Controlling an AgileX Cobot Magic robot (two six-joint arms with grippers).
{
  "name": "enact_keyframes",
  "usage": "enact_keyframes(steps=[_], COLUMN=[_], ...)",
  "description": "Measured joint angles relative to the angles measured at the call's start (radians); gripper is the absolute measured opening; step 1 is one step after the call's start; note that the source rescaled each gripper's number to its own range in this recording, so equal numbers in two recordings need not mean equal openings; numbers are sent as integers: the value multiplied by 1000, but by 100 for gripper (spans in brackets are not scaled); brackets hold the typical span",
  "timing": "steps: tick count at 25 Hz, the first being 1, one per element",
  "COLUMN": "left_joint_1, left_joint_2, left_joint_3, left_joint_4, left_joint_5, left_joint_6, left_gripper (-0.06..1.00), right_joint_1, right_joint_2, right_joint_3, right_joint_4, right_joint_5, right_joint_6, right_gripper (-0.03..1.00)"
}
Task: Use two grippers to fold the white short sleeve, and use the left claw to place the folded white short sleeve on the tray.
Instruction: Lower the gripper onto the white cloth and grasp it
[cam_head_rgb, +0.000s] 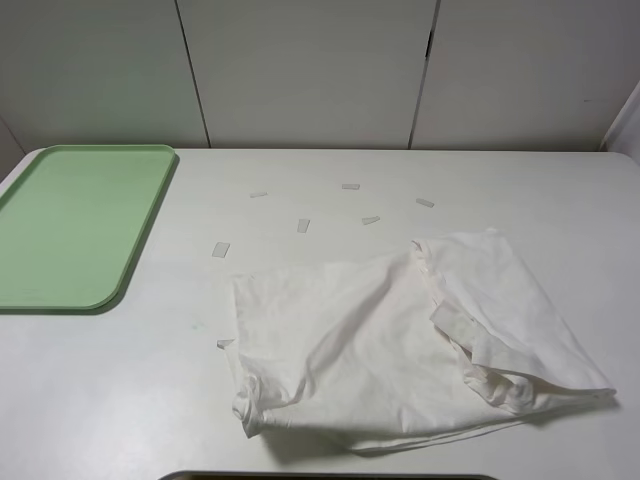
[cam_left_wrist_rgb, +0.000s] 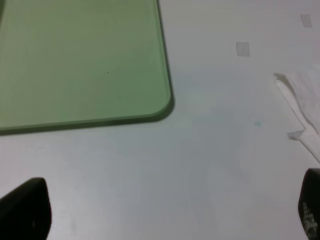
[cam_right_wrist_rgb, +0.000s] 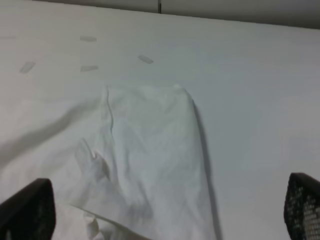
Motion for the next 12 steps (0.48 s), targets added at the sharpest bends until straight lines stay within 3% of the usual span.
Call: enact_keyframes(steps=[12], left_joint_1=[0], left_joint_2=[0], left_joint_3=[0], left_joint_4=[0], left_joint_5=[0], left_joint_6=[0], left_gripper=[100], right_joint_1=[0], right_joint_2=[0], right_joint_3=[0], right_joint_4=[0], right_joint_5=[-14], right_joint_6=[-11], right_gripper=[100])
